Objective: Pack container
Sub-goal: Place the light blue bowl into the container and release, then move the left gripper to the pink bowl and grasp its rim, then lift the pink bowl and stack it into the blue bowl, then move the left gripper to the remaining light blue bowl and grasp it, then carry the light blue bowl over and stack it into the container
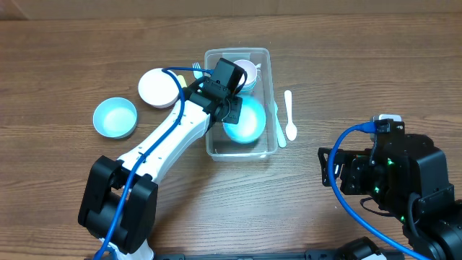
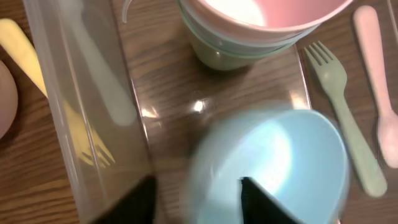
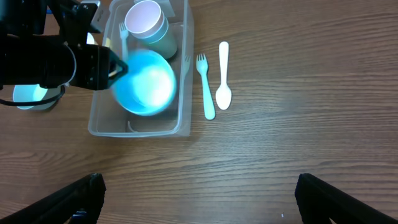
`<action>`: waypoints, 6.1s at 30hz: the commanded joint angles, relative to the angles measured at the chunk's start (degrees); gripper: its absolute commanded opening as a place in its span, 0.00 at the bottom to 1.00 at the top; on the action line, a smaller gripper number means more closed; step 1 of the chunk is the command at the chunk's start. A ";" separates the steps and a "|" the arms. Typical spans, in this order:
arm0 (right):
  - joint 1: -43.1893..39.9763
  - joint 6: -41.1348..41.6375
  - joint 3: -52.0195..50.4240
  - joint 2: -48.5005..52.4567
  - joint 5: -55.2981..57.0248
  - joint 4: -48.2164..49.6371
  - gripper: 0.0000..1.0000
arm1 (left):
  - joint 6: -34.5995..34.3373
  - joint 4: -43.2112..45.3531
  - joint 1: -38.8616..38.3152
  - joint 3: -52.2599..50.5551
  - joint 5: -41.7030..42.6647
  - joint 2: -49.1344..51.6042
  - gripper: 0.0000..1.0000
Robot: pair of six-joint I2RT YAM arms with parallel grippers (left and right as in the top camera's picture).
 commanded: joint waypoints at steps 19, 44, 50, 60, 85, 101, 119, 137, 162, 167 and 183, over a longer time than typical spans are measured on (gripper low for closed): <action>-0.11 -0.52 0.00 -0.31 0.11 0.28 1.00 | -0.52 -15.76 7.93 14.45 -16.02 -19.52 0.64; -0.11 -0.52 0.00 -0.31 0.11 0.28 1.00 | 17.09 17.05 32.59 -4.81 6.21 4.15 0.85; -0.11 -0.52 0.00 -0.31 0.11 0.28 1.00 | 16.68 20.15 32.59 -4.81 6.93 9.44 0.86; -0.11 -0.52 0.00 -0.31 0.11 0.28 1.00 | 16.90 22.27 32.59 -4.81 7.10 12.22 0.70; -0.11 -0.52 0.00 -0.31 0.11 0.28 1.00 | 11.87 4.61 32.57 11.02 0.70 1.27 0.04; -0.11 -0.52 0.00 -0.31 0.11 0.28 1.00 | 8.57 -8.83 3.28 10.88 1.53 -2.27 0.04; -0.11 -0.52 0.00 -0.31 0.11 0.28 1.00 | 6.54 -9.49 3.04 11.67 1.03 -2.54 0.80; -0.11 -0.52 0.00 -0.31 0.11 0.28 1.00 | 3.28 -13.51 31.26 -11.10 -3.82 -32.35 0.86; -0.11 -0.52 0.00 -0.31 0.11 0.28 1.00 | 8.94 20.37 48.35 -23.61 5.18 -0.35 0.91; -0.11 -0.52 0.00 -0.31 0.11 0.28 1.00 | 8.94 21.31 48.33 -23.61 5.20 -0.11 0.39; -0.11 -0.52 0.00 -0.31 0.11 0.28 1.00 | 4.98 10.36 47.71 -15.85 9.14 -10.56 0.04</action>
